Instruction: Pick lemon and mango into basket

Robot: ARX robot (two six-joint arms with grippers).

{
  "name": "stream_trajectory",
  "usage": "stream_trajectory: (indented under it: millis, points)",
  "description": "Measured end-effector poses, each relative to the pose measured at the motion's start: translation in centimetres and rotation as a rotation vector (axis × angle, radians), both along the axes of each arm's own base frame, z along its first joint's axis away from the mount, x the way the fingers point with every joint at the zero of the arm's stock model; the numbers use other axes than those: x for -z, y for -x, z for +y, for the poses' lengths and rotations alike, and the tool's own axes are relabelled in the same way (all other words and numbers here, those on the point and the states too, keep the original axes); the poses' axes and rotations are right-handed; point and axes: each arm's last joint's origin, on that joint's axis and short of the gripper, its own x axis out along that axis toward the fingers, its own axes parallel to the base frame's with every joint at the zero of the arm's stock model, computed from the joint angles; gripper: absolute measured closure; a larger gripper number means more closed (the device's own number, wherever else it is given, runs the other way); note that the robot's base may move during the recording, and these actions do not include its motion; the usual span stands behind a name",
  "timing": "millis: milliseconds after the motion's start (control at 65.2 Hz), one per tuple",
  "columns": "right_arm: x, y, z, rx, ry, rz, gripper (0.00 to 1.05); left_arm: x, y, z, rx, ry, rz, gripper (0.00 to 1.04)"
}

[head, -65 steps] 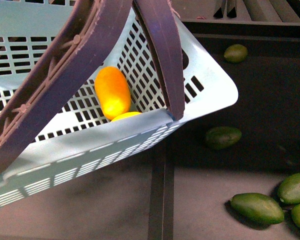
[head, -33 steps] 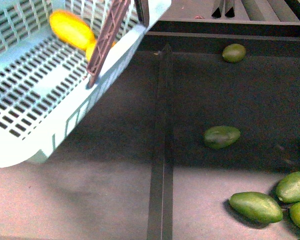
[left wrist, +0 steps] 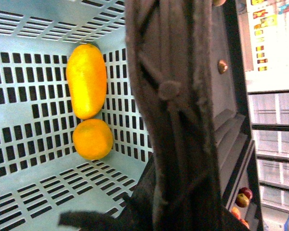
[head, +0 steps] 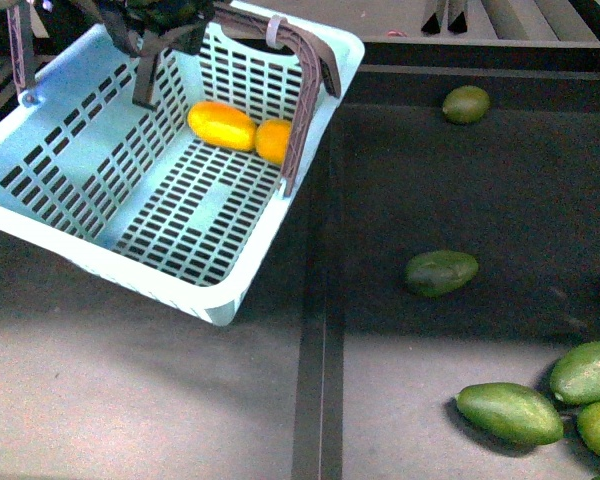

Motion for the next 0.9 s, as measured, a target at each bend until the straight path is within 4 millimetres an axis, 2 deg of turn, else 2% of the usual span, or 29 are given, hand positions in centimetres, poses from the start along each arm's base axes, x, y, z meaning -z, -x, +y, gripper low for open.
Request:
stream_trajectory:
  millis: [77, 199, 644, 720, 766, 904]
  points:
    - [0.0, 0.0, 0.0, 0.000, 0.000, 0.000, 0.09, 1.7, 0.0, 0.2, -0.039, 0.016, 0.035, 1.00]
    - [0.0, 0.0, 0.0, 0.000, 0.000, 0.000, 0.09, 2.4, 0.4, 0.7, -0.082, 0.043, 0.044, 1.00]
    - [0.0, 0.0, 0.0, 0.000, 0.000, 0.000, 0.09, 2.7, 2.4, 1.8, -0.211, 0.075, 0.130, 1.00]
    - [0.0, 0.0, 0.0, 0.000, 0.000, 0.000, 0.09, 2.7, 2.6, 2.0, -0.221, 0.047, 0.158, 0.86]
    - [0.0, 0.0, 0.0, 0.000, 0.000, 0.000, 0.09, 2.9, 2.8, 2.1, -0.213, 0.042, 0.164, 0.74]
    - [0.0, 0.0, 0.0, 0.000, 0.000, 0.000, 0.09, 3.0, 3.1, 2.2, -0.183, 0.012, 0.171, 0.50]
